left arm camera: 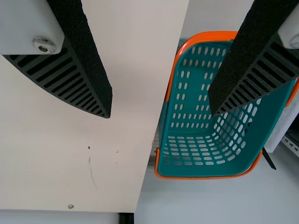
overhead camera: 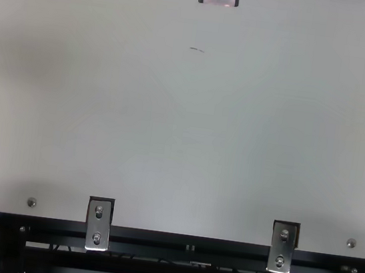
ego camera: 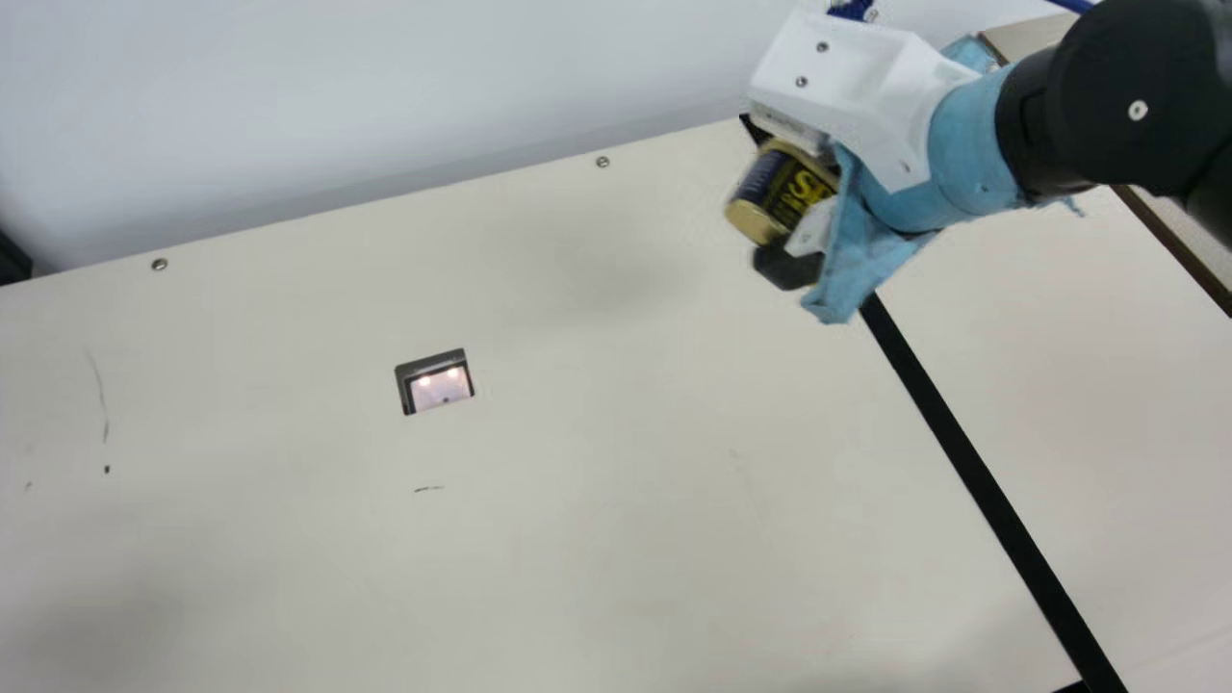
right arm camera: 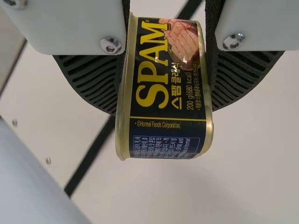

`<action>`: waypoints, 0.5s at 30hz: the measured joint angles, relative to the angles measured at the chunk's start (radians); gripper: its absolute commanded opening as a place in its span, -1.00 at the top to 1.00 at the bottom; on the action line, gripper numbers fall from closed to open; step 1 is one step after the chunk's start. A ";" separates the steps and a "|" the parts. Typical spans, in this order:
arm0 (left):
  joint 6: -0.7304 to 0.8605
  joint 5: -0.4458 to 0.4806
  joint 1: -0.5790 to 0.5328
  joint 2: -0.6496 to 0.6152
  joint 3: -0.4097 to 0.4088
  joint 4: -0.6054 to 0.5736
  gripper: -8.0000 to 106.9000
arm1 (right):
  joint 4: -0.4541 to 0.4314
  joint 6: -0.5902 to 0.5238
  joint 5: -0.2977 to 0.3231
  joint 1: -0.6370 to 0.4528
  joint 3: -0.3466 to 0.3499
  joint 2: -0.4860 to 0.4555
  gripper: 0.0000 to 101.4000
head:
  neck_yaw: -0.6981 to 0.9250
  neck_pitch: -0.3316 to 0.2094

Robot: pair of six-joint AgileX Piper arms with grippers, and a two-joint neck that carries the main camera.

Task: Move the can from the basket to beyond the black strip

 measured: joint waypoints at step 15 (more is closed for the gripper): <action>0.000 0.000 0.000 0.000 0.000 0.000 -0.71 | -0.273 -0.063 0.122 -0.155 0.039 0.004 1.00 | -0.072 0.000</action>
